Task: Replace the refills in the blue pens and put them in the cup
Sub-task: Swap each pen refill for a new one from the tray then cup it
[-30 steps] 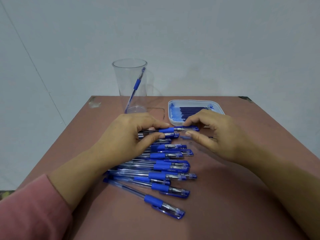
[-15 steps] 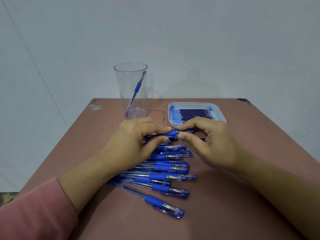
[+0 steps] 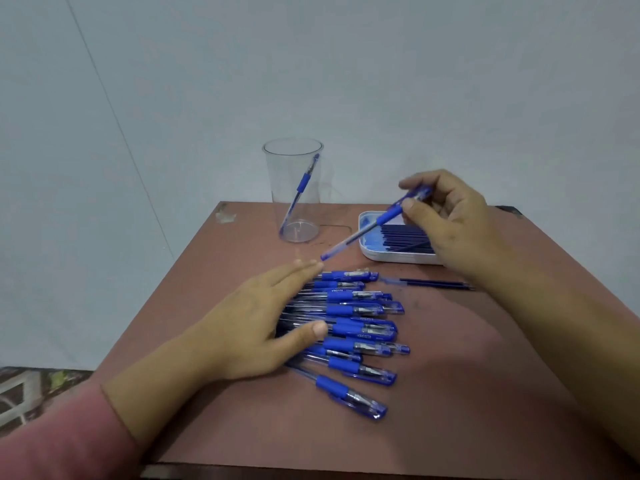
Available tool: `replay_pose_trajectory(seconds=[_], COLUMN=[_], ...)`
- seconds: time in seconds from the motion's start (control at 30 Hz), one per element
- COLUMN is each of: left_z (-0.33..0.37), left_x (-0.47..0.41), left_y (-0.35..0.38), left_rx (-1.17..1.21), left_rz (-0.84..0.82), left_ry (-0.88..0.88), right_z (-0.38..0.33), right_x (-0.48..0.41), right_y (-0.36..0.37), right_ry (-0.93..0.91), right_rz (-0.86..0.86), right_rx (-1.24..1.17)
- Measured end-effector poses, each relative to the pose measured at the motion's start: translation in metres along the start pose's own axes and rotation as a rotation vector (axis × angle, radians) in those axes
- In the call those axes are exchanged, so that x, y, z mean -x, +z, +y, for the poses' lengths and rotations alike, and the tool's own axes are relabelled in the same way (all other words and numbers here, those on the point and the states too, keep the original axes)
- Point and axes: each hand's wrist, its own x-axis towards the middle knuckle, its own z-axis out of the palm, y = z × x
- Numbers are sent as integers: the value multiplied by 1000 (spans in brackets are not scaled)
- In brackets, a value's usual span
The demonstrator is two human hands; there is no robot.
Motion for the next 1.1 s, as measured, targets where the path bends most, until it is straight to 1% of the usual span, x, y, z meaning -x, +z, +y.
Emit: replay_pose_trajectory(seconds=[0.07,0.13,0.27,0.33,0.47,0.53,0.7,0.77,0.97,1.1], left_z=[2,3,2,2,2,2,1,1,0,1], left_x=[3,2,2,2,1,1,1,0,0,0], left_y=[6,11,14,14,14,14,16,16,16,16], left_rx=[-21,-83,-89,-82,-69,-73,-100,-97,-77,-58], left_rz=[-85,-117,-85,-80,-81,-88,-93,-95,-87,-77], left_ry=[12,9,14,22,19,18,23,25,27,20], right_z=[-7,-13,-23,-25,-18,-13,2,11,25,24], right_x=[-15,-29,-55,-65,-82,-91,-108,-107,-76,-36], right_y=[4,8,21,30,55,67,84,84,59,31], right_ry=[-38,-70,-119,-152,-175,-163,-124,-124,-94,-62], right_rz=[50,119,270,326,352,323,147,111,39,-94], right_rx=[-16,-51,-175,-195,-146,-83,84,172,283,372])
